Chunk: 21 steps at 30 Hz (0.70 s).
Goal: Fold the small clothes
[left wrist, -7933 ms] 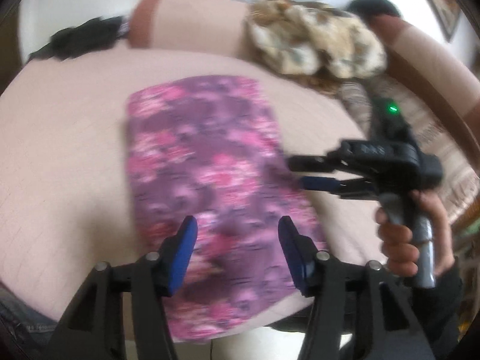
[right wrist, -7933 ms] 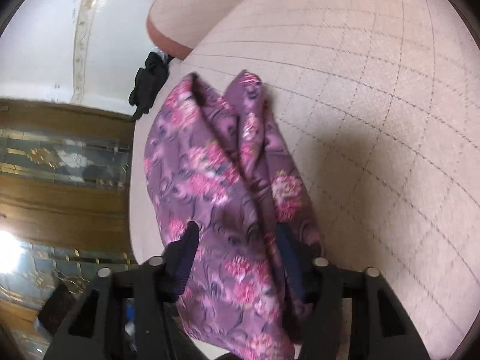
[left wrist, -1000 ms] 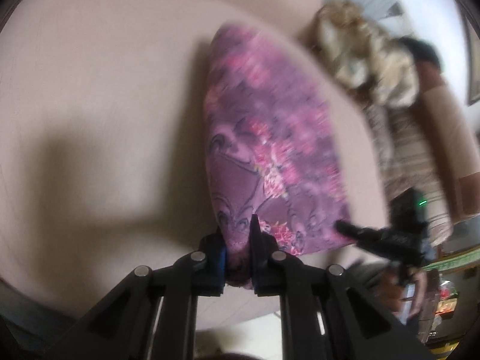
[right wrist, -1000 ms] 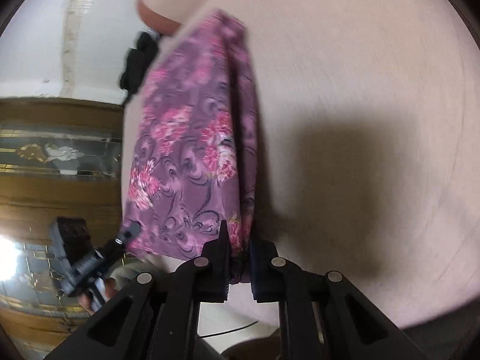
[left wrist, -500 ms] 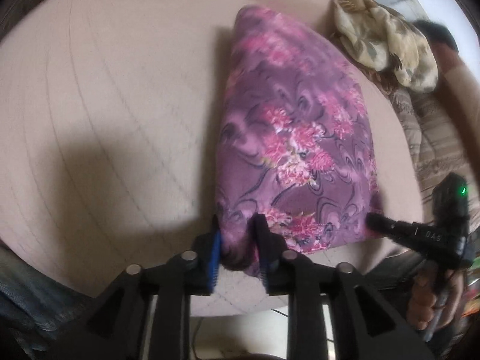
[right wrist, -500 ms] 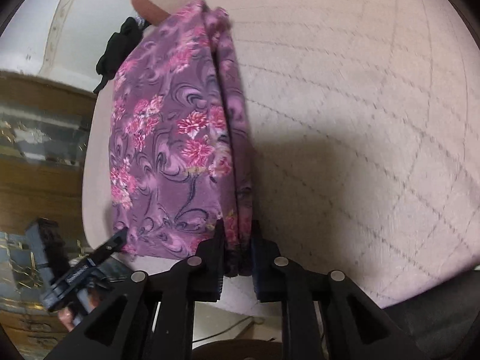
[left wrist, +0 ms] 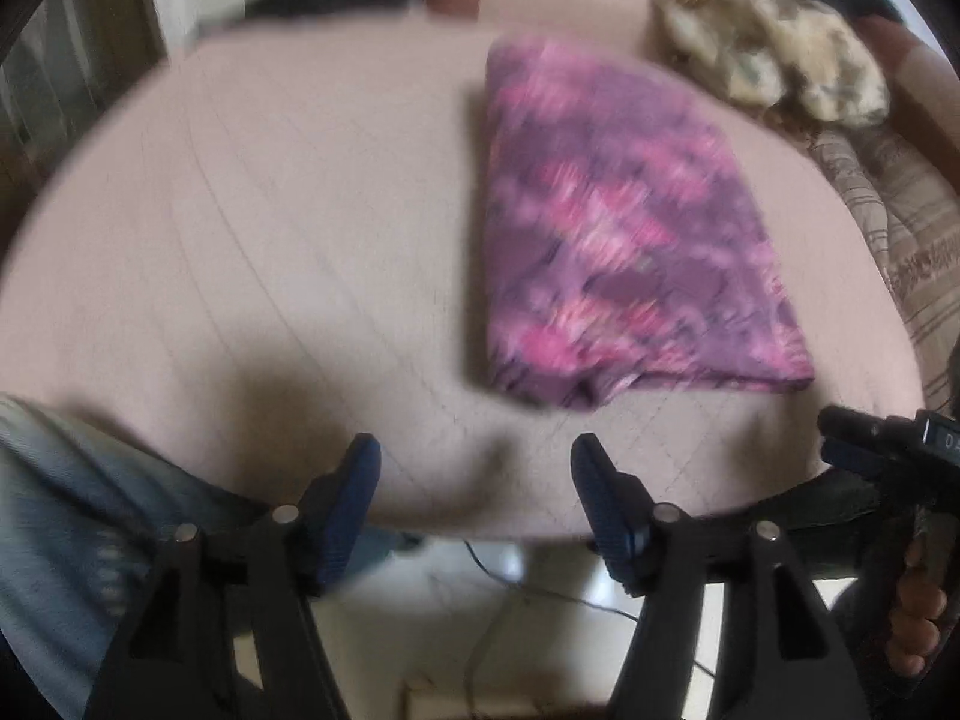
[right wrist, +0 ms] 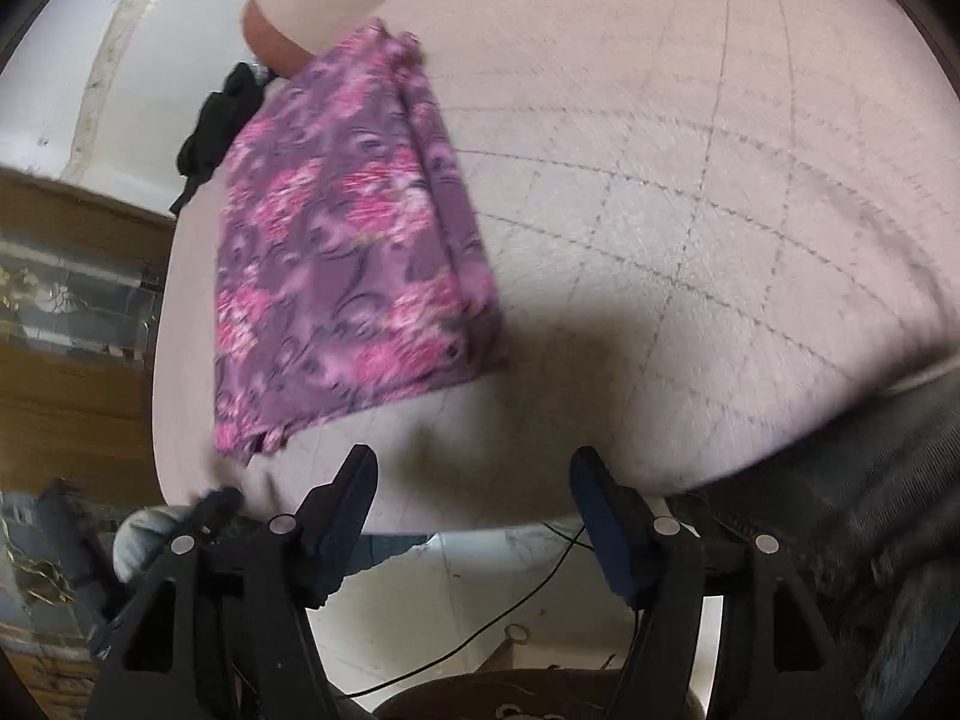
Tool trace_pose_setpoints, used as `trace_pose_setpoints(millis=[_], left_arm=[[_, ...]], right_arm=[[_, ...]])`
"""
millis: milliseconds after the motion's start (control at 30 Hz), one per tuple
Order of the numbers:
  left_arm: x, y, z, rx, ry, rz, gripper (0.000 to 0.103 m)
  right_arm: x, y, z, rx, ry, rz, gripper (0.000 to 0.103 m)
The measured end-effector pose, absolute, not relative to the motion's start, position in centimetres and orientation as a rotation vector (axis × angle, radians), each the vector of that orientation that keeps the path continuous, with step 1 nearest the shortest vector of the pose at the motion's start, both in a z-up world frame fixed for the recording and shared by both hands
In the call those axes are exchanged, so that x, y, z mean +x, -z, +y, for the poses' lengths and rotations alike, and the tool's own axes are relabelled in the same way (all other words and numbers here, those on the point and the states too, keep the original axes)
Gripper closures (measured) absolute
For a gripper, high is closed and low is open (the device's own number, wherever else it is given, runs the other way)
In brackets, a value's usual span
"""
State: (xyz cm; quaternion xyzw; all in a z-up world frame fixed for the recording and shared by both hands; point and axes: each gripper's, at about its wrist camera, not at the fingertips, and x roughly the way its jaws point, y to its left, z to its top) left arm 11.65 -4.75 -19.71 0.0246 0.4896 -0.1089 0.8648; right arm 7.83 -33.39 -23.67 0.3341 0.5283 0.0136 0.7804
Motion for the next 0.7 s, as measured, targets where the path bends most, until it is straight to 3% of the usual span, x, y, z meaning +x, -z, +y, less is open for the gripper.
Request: trace_pose_setpoints(millis=[133, 300, 700], left_arm=[[8.5, 16.1, -5.5, 0.065, 0.271, 0.929, 0.030], [4.5, 11.4, -6.0, 0.090, 0.223, 0.814, 0.022], [1.1, 2.4, -6.1, 0.160, 0.153, 0.637, 0.022]], right_arm=[[4.7, 19.5, -31.5, 0.580, -0.002, 1.067, 0.031], [1.3, 12.9, -29.5, 0.408, 0.038, 0.946, 0.020], [-2.6, 1.7, -26.5, 0.291, 0.058, 0.750, 0.015]])
